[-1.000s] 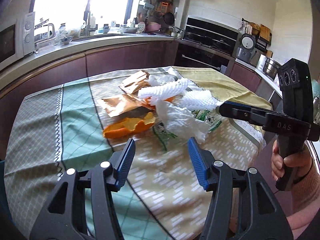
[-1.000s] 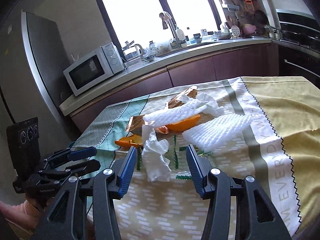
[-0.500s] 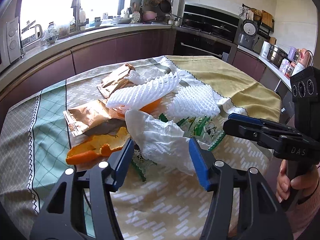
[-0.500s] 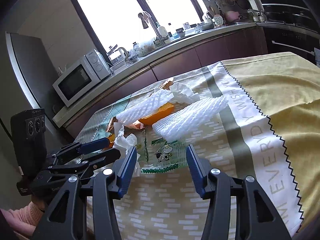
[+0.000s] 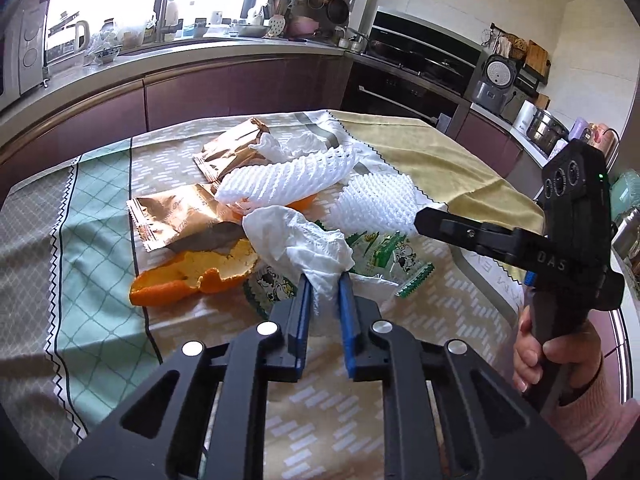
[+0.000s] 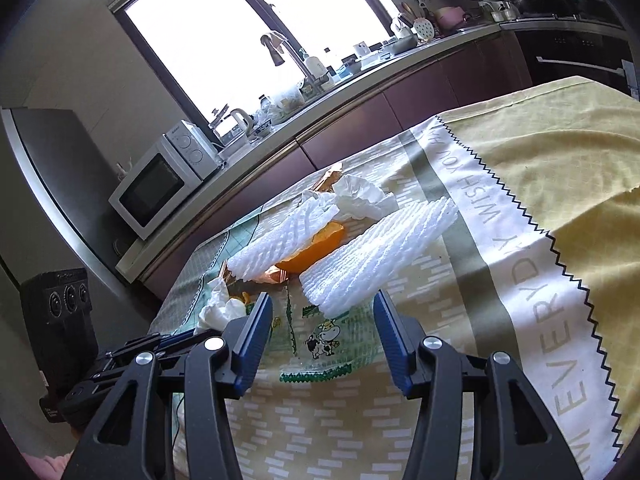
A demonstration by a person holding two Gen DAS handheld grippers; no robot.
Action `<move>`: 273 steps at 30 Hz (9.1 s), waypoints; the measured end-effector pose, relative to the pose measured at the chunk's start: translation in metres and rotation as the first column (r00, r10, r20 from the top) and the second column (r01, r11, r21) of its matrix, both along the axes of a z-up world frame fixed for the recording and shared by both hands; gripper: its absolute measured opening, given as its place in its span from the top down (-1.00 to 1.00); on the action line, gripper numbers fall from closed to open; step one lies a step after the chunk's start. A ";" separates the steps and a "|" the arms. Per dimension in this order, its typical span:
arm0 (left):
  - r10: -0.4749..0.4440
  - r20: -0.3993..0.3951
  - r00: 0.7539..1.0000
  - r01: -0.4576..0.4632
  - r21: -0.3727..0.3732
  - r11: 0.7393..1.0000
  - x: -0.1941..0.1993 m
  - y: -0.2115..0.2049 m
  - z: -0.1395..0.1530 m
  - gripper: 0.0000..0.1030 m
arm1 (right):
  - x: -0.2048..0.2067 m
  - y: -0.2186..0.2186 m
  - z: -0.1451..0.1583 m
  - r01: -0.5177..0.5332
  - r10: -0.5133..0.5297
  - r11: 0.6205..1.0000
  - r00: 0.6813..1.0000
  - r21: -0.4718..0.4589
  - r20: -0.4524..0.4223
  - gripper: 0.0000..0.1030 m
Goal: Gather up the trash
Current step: 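Grasp the tissue with the left gripper while the right gripper grasps the white foam net, then carry tissue and foam net to the bin and open both grippers, then move both grippers back over the remaining trash on the table, then grasp the orange peel with the left gripper while the right gripper grasps the green wrapper, then carry peel and green wrapper to the bin and open both grippers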
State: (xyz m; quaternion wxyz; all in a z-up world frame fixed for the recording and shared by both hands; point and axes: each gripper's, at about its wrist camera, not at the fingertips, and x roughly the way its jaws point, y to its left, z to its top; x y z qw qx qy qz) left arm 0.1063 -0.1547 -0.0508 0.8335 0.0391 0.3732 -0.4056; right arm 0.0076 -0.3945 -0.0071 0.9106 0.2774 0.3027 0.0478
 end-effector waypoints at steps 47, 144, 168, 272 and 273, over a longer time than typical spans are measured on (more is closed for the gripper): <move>0.595 0.112 0.796 -0.595 -0.033 0.803 0.002 0.372 0.038 0.72 | 0.049 0.232 0.078 -0.567 0.578 0.816 0.805 -0.113 0.135 0.81; 0.222 -0.007 0.975 -0.221 0.060 0.973 0.056 0.104 -0.008 0.09 | -0.010 0.011 -0.002 -0.004 -0.005 0.994 0.997 -0.111 -0.081 0.04; 0.200 -0.109 0.974 -0.194 0.069 0.979 0.077 0.081 -0.024 0.63 | -0.012 0.014 -0.012 -0.058 0.053 0.997 0.994 -0.056 -0.097 0.67; 0.638 -0.016 0.770 -0.636 -0.101 0.765 0.006 0.418 0.037 0.69 | 0.107 0.350 0.047 -0.727 0.729 0.680 0.684 -0.093 -0.017 0.75; 0.651 -0.022 0.759 -0.650 -0.094 0.754 0.009 0.426 0.034 0.69 | 0.111 0.361 0.046 -0.740 0.742 0.665 0.670 -0.099 -0.026 0.75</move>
